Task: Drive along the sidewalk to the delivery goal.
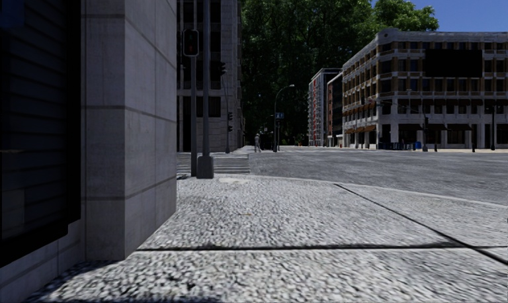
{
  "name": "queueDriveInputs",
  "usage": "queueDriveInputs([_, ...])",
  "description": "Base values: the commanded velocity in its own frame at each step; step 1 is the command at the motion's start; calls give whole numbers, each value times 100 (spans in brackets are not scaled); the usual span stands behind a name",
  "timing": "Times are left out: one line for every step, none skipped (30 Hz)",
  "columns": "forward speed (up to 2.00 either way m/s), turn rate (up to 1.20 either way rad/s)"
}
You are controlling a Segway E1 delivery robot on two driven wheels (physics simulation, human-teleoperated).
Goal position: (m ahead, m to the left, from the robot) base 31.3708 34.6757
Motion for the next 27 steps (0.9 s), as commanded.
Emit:
queueDriveInputs([200,0])
queueDriveInputs([200,0])
queueDriveInputs([200,0])
queueDriveInputs([200,0])
queueDriveInputs([200,0])
queueDriveInputs([200,3])
queueDriveInputs([200,21])
queueDriveInputs([200,21])
queueDriveInputs([200,17])
queueDriveInputs([200,6])
queueDriveInputs([200,0])
queueDriveInputs([200,0])
queueDriveInputs([200,0])
queueDriveInputs([200,0])
queueDriveInputs([200,0])
queueDriveInputs([200,0])
queueDriveInputs([200,0])
queueDriveInputs([200,0])
queueDriveInputs([200,0])
queueDriveInputs([200,0])
queueDriveInputs([200,0])
queueDriveInputs([200,0])
queueDriveInputs([200,0])
queueDriveInputs([200,0])
queueDriveInputs([200,0])
queueDriveInputs([200,0])
queueDriveInputs([200,0])
